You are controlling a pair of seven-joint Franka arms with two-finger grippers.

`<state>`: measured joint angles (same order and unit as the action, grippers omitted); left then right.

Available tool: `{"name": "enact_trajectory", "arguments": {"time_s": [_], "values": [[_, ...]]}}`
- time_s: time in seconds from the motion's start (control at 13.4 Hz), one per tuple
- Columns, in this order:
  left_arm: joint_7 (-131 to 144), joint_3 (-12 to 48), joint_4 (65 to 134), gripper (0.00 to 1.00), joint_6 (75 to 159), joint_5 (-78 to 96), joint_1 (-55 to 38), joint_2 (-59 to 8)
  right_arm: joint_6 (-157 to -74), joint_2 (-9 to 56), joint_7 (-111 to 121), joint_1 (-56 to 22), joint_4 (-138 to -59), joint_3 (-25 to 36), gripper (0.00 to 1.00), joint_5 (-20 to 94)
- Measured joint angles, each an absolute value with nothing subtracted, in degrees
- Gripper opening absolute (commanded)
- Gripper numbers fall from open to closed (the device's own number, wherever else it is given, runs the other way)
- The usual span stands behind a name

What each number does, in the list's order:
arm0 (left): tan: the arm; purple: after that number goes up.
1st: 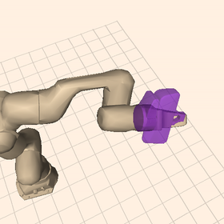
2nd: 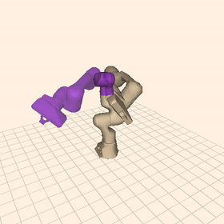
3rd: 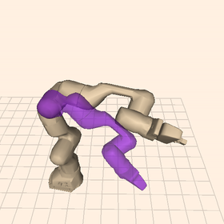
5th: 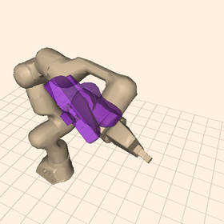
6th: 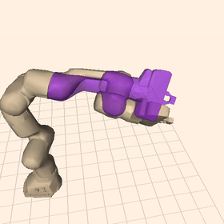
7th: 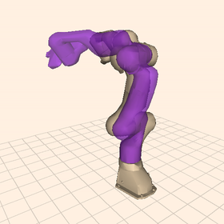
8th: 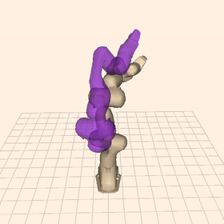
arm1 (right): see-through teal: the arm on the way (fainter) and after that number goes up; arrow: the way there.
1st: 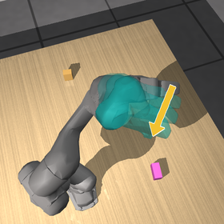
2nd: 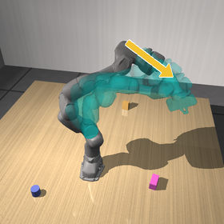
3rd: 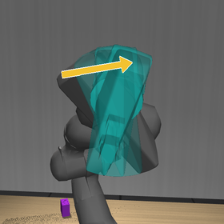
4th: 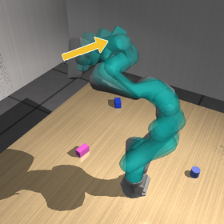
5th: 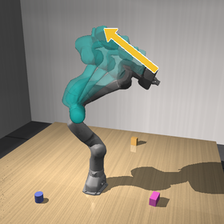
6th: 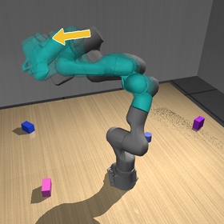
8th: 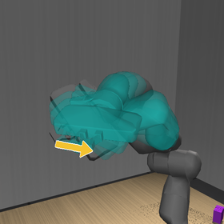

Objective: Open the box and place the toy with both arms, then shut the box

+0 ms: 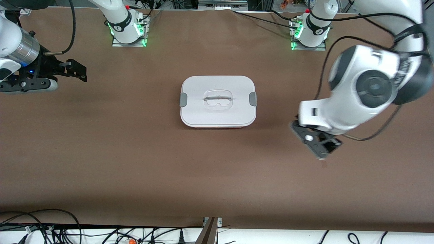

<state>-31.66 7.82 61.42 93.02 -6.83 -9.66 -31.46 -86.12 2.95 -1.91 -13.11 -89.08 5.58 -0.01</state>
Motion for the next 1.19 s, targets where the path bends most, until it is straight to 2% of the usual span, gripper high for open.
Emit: {"name": "enact_trajectory", "arguments": {"time_s": [0.22,0.45,0.6,0.97,1.19], "values": [[-31.7,6.4,61.7,1.0,92.6,-6.8,-3.8,-27.3,-86.1,3.1,-1.9,-13.1,-89.1,5.6,1.0,0.0],[-31.8,-0.2,63.6,1.0,94.5,-6.8,-1.2,-24.0,-86.1,3.1,-1.9,-13.1,-89.1,5.6,1.0,0.0],[-31.6,-2.3,66.9,1.0,94.7,-6.8,-0.5,-21.2,-86.1,3.1,-1.9,-13.1,-89.1,5.6,1.0,0.0],[-20.1,-2.2,78.7,1.0,94.6,-4.4,0.9,-12.2,-86.1,3.1,-1.9,-13.1,-89.1,5.6,1.0,0.0],[-13.8,-0.4,82.1,1.0,92.3,-1.3,0.8,-8.5,-86.1,3.1,-1.9,-13.1,-89.1,5.6,1.0,0.0]]}}
